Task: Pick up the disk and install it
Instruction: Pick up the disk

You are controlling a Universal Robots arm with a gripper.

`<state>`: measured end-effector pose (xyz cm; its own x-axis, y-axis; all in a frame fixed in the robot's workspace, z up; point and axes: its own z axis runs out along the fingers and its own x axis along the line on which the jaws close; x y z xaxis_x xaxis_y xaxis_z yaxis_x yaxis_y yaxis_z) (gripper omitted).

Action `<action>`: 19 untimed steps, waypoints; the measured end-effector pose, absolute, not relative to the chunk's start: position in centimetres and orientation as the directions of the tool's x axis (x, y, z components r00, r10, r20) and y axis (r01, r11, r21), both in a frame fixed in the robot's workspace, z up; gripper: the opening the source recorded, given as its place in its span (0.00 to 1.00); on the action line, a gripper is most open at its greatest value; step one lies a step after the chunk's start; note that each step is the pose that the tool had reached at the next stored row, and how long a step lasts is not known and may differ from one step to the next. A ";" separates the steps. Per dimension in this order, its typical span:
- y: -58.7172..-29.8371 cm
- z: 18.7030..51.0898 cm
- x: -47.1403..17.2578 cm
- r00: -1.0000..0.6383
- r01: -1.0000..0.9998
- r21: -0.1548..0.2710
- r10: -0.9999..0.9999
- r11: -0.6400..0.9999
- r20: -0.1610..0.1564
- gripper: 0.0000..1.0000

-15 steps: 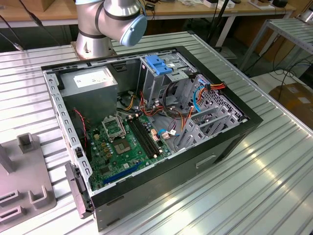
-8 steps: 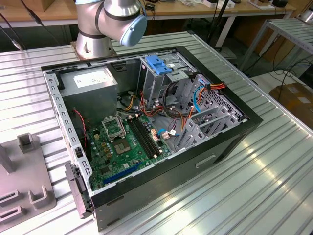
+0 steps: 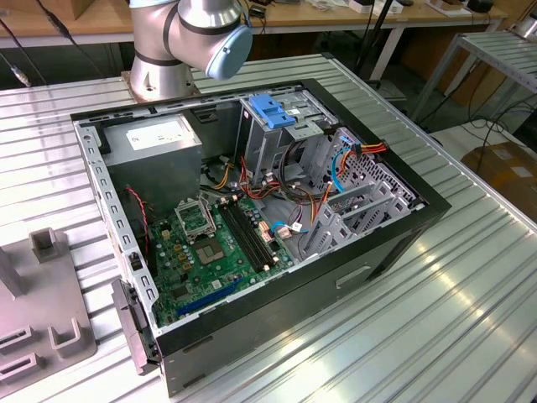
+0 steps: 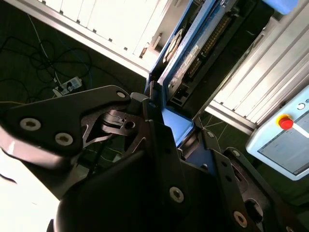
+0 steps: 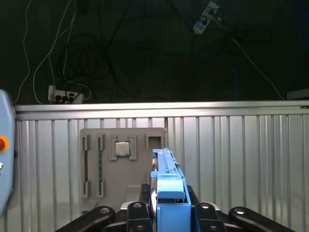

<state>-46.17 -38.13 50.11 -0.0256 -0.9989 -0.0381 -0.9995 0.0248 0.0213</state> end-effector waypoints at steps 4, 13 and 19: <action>-38.1 50.7 -46.2 -0.026 -0.999 0.021 -0.999 0.025 -0.038 0.37; -38.1 51.6 -46.2 -0.026 -0.999 0.021 -0.999 0.025 -0.038 0.37; -38.1 51.6 -46.1 -0.026 -0.999 0.021 -0.999 0.025 -0.038 0.37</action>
